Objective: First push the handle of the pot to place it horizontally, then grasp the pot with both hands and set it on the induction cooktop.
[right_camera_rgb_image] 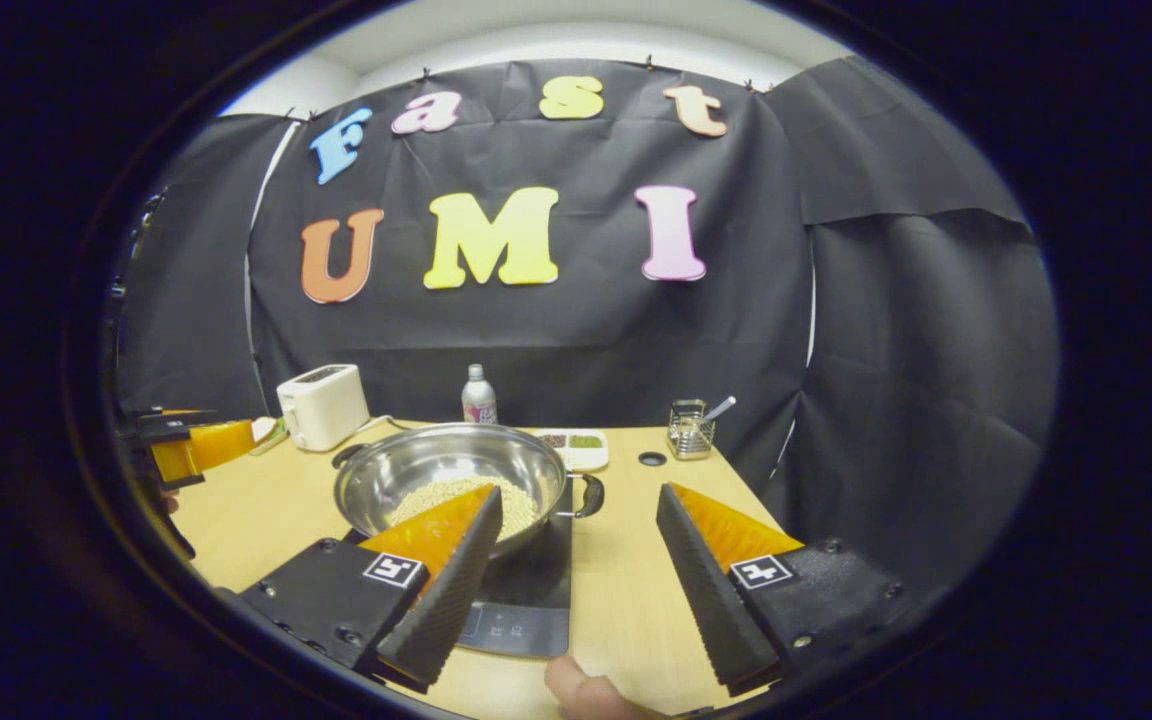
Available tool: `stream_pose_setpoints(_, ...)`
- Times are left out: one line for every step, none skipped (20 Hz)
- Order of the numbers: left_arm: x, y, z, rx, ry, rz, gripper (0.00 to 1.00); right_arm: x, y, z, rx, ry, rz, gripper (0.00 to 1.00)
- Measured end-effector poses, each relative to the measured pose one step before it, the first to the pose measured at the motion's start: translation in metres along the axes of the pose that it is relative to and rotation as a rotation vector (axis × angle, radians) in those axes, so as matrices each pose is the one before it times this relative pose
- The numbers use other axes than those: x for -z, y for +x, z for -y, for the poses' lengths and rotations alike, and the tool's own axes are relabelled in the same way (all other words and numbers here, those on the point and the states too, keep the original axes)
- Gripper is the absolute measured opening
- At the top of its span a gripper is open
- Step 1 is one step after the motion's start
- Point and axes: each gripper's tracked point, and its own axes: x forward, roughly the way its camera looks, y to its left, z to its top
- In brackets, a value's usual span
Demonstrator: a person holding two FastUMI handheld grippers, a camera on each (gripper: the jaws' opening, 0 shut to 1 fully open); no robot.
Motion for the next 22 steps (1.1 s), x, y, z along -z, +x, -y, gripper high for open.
stream_pose_setpoints(-0.00462,-0.01312,0.00012,0.00481,-0.00044,0.01645,0.95,-0.00295,-0.01068,0.00288,0.01495,-0.00552,0.01203,0.97)
stream_pose_setpoints(-0.00309,-0.01466,-0.00150,-0.00324,0.00288,0.00848,0.95,-0.00441,-0.00743,0.00146,0.00615,0.00134,0.01197,0.99)
stream_pose_setpoints(-0.00513,-0.01369,-0.00436,-0.01656,0.00068,0.01051,0.95,-0.00570,-0.01199,0.00140,0.00340,0.00714,0.01141,0.99)
stream_pose_setpoints(-0.00408,-0.01261,-0.00408,-0.01563,-0.00351,0.00870,0.95,-0.00776,-0.01228,0.00040,0.00029,0.00731,0.01721,0.99)
stream_pose_setpoints(-0.00355,-0.01162,-0.00092,-0.00539,-0.00694,0.00684,0.95,-0.00817,-0.01205,0.00238,0.00520,0.00982,0.01810,0.99)
stream_pose_setpoints(-0.00325,-0.00993,-0.00038,0.00176,-0.00649,0.00285,0.95,-0.00908,-0.01141,0.00178,0.00417,0.00740,0.02259,0.98)
stream_pose_setpoints(-0.00461,-0.00939,-0.00180,-0.00199,-0.00033,0.00654,0.95,-0.00981,-0.01255,0.00281,0.00771,0.00113,0.02238,0.99)
stream_pose_setpoints(-0.00692,-0.00879,-0.00490,-0.00730,0.00568,0.01364,0.95,-0.01007,-0.00985,0.00294,0.00920,-0.00308,0.02035,0.98)
stream_pose_setpoints(-0.00880,-0.00796,-0.00542,-0.01015,0.00654,0.02252,0.95,-0.00924,-0.00926,0.00135,0.00625,-0.00699,0.02217,0.99)
stream_pose_setpoints(-0.00966,-0.00793,-0.00451,-0.01187,0.00088,0.02733,0.95,-0.00973,-0.00878,0.00174,0.00642,-0.00910,0.02065,0.99)
stream_pose_setpoints(-0.00938,-0.00776,-0.00444,-0.00963,-0.01410,0.02578,0.95,-0.00780,-0.00805,0.00285,0.00958,-0.00633,0.01844,0.98)
stream_pose_setpoints(-0.00643,-0.00709,-0.00149,-0.00339,-0.01555,0.01756,0.95,-0.00829,-0.00776,0.00136,0.00500,0.00281,0.02083,0.98)
stream_pose_setpoints(-0.00383,-0.00682,-0.00082,-0.00084,-0.01104,0.00891,0.94,-0.00810,-0.00840,0.00220,0.00238,0.01240,0.01990,0.98)
stream_pose_setpoints(-0.00695,-0.00679,-0.00141,-0.00029,-0.00673,0.01757,0.95,-0.00742,-0.00720,0.00385,0.00902,0.02362,0.02321,0.98)
stream_pose_setpoints(-0.00675,-0.00718,-0.00085,-0.00038,0.00223,0.01957,0.95,-0.00939,-0.00383,0.00463,0.01007,0.02141,0.02994,0.98)
stream_pose_setpoints(-0.00663,-0.00507,-0.00197,-0.00031,0.00785,0.01985,0.95,-0.00784,-0.00780,0.00611,0.01019,0.01233,0.02674,0.98)
stream_pose_setpoints(-0.00445,-0.00523,0.00005,-0.00137,0.00628,0.01355,0.95,-0.00507,-0.00602,0.00630,0.01134,0.00492,0.01558,0.97)
stream_pose_setpoints(-0.00327,-0.00586,0.00074,0.00496,0.00260,0.00928,0.95,-0.00344,-0.00389,0.00495,0.00665,0.00096,0.01360,0.98)
stream_pose_setpoints(-0.00457,-0.00749,0.00237,0.00453,-0.00216,0.01163,0.95,-0.00288,-0.00376,0.00125,0.00095,-0.00117,0.00841,0.98)
stream_pose_setpoints(-0.00618,-0.00366,-0.00070,-0.00172,-0.00154,0.01934,0.95,-0.00243,-0.00460,0.00177,-0.00483,-0.00140,0.00566,0.96)
stream_pose_setpoints(-0.00470,-0.00414,-0.00106,-0.00292,0.00148,0.01574,0.95,-0.00148,-0.00345,-0.00127,-0.00745,-0.00693,0.00359,0.96)
stream_pose_setpoints(-0.00339,-0.00245,-0.00032,-0.00081,0.00237,0.01664,0.95,-0.00215,-0.00337,0.00036,-0.00807,-0.00695,0.00525,0.96)
